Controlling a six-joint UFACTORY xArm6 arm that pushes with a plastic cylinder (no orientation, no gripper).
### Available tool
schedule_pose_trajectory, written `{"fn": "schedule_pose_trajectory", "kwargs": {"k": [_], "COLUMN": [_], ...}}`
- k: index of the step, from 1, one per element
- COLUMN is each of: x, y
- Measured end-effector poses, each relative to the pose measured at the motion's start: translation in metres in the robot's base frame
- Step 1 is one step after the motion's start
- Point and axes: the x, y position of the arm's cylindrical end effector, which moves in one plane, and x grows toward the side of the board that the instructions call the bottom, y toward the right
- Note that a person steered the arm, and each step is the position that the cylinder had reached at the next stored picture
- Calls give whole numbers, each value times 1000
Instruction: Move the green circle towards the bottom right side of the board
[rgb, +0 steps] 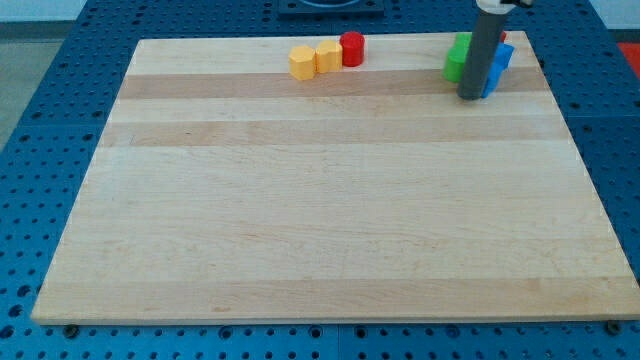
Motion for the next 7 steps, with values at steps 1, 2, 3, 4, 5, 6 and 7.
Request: {"fn": "schedule_pose_trajectory", "kwargs": {"k": [1,2,3,4,5,6,7], "x": [4,31,48,48,45,24,4], "y": [1,2,5,23,56,79,89]}}
